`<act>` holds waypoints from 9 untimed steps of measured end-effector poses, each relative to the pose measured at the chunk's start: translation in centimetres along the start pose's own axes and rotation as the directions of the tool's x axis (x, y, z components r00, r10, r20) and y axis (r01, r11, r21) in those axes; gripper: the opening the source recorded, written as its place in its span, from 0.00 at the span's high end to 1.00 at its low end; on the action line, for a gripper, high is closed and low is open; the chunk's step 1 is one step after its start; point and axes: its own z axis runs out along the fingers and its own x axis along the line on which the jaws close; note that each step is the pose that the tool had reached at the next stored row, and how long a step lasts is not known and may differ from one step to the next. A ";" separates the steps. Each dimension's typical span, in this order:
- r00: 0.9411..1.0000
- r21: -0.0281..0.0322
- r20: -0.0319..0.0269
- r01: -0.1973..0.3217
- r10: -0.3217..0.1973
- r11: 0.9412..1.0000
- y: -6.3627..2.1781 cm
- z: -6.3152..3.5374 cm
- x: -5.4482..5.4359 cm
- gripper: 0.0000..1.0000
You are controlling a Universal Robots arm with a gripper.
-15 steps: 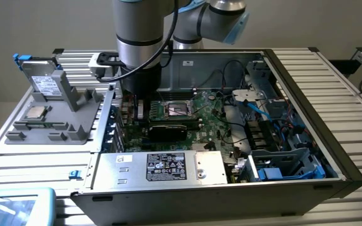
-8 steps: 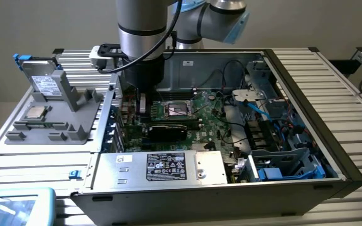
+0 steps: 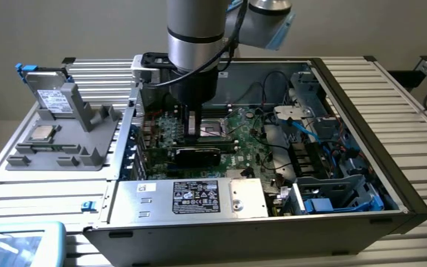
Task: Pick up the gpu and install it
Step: 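Press down on the gpu until it lock into place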
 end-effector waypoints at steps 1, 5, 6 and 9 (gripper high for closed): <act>1.000 -0.001 0.000 0.000 0.000 1.000 -0.45 -0.03 0.0 0.88; 1.000 -0.004 0.000 0.000 0.000 1.000 -2.27 -0.17 0.1 0.88; 1.000 -0.005 0.000 0.000 0.000 1.000 -2.71 -0.20 0.2 0.88; 1.000 -0.006 0.000 0.000 0.000 1.000 -3.02 -0.22 0.1 0.88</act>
